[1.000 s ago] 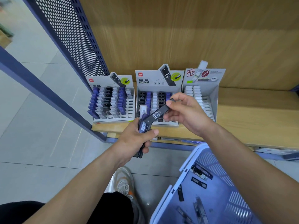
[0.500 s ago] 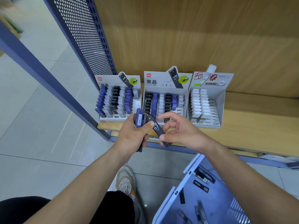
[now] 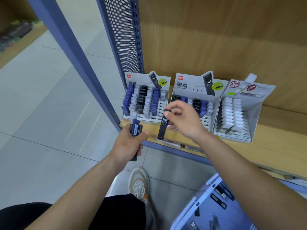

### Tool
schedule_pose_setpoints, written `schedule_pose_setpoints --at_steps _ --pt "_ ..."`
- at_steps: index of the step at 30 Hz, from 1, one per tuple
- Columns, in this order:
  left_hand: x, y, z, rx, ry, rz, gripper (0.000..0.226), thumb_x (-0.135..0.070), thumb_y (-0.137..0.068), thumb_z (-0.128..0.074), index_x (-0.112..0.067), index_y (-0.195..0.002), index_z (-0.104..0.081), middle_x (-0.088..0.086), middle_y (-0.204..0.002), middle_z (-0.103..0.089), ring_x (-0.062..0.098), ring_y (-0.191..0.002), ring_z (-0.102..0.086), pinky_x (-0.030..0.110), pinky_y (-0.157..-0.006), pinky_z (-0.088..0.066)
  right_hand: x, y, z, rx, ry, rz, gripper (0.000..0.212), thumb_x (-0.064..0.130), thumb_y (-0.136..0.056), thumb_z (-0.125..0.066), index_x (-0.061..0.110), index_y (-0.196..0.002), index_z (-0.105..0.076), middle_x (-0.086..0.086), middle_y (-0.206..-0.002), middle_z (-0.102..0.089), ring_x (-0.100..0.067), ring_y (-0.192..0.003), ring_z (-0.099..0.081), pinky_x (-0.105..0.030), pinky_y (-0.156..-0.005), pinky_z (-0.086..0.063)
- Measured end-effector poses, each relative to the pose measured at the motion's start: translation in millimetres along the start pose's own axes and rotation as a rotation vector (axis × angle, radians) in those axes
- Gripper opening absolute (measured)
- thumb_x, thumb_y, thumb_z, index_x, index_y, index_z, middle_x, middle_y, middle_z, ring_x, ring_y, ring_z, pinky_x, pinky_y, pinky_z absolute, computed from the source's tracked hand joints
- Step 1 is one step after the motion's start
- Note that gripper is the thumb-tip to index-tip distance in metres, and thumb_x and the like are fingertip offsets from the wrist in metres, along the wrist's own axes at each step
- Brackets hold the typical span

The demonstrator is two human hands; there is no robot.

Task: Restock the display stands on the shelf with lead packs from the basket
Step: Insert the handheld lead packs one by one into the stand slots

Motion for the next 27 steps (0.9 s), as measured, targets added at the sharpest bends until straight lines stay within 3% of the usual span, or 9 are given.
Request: schedule_pose_setpoints --at_steps 3,11,17,27 --pt "5.1 -2.2 18.4 -0.042 0.024 0.024 0.014 -0.016 -0.098 -0.065 -0.012 -0.101 -0.051 0.013 -0.088 -0.055 0.014 -0.054 -0.043 0.025 -0.043 -0.042 12.1 -28.5 -27.9 -0.033 0.135 0.085 0.007 0.018 -0.092 -0.070 0.018 -0.097 -0.066 0.003 -0.087 -0.064 -0.021 -0.069 -0.070 -0.042 -0.072 -0.061" --pt "1.2 -12.1 35.2 -0.094 0.088 0.032 0.024 -0.024 -0.096 -0.068 -0.011 -0.111 -0.053 0.006 -0.079 -0.055 0.012 -0.050 -0.047 0.029 -0.049 -0.044 19.2 -76.7 -72.1 -0.061 0.416 0.272 0.009 0.021 -0.088 -0.075 0.023 -0.096 -0.070 0.021 -0.074 -0.058 0.004 -0.066 -0.055 -0.021 -0.072 -0.049" --pt "-0.8 -14.1 32.3 -0.089 0.095 0.034 0.028 -0.022 -0.097 -0.067 -0.006 -0.116 -0.052 0.010 -0.089 -0.060 0.011 -0.051 -0.046 0.026 -0.047 -0.045 10.0 -82.7 -78.5 -0.074 0.472 0.294 0.010 0.021 -0.088 -0.074 0.021 -0.098 -0.072 0.022 -0.074 -0.058 0.004 -0.069 -0.056 -0.022 -0.073 -0.050" --pt "0.5 -16.0 33.5 -0.091 0.085 0.038 0.023 -0.025 -0.097 -0.067 -0.015 -0.113 -0.054 0.010 -0.093 -0.063 0.011 -0.054 -0.049 0.025 -0.050 -0.048 4.7 -80.2 -83.2 -0.081 0.502 0.380 0.009 0.024 -0.082 -0.079 0.024 -0.089 -0.074 0.015 -0.082 -0.062 -0.001 -0.073 -0.056 -0.024 -0.070 -0.048"
Point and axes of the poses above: each hand's wrist, its own y-axis away from the middle knuckle, its own z-axis out of the back of the hand, x = y × z, the point moved 4 cm from there along -y, towards the middle knuckle
